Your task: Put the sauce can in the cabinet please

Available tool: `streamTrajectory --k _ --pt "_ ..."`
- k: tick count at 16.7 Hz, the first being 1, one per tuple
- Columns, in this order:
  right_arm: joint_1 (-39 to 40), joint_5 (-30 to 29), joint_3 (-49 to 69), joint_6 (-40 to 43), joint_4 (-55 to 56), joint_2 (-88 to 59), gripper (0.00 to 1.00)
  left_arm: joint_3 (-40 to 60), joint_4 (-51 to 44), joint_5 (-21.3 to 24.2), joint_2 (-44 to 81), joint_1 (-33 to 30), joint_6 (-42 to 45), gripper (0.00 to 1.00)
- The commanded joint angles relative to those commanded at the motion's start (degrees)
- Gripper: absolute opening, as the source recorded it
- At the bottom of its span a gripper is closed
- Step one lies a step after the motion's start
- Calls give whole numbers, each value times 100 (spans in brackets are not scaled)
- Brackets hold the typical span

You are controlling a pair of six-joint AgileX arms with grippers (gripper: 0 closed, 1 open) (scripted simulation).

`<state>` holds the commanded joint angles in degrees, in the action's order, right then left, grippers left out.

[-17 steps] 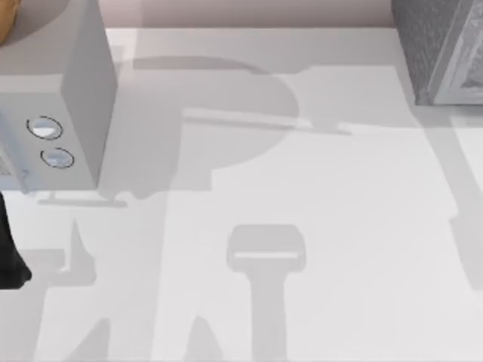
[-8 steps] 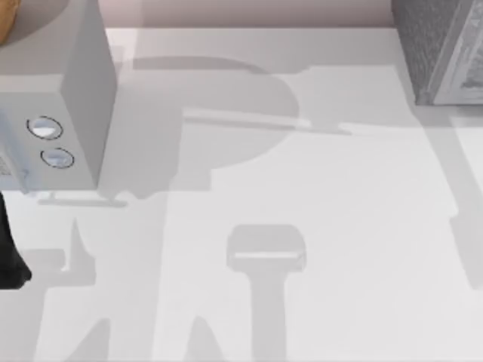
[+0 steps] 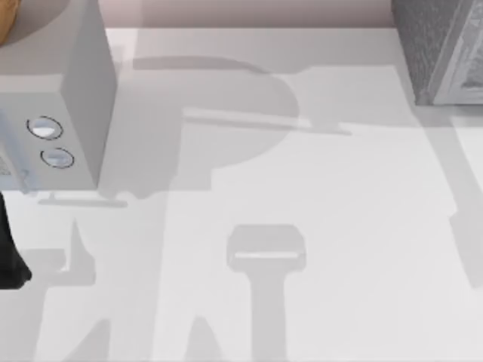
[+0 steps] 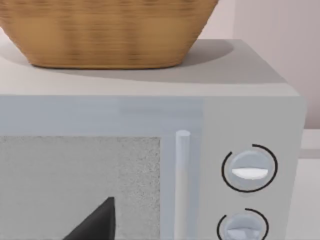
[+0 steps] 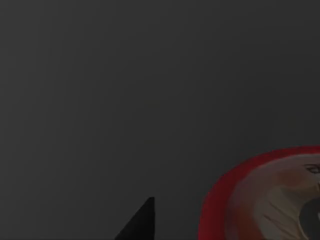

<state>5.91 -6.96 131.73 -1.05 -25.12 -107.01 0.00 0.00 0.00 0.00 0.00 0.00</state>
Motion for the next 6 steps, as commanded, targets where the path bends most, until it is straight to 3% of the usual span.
streamTrajectory --k 6 --pt "0 0 0 0 0 0 100 0 0 0 0 0 0 100"
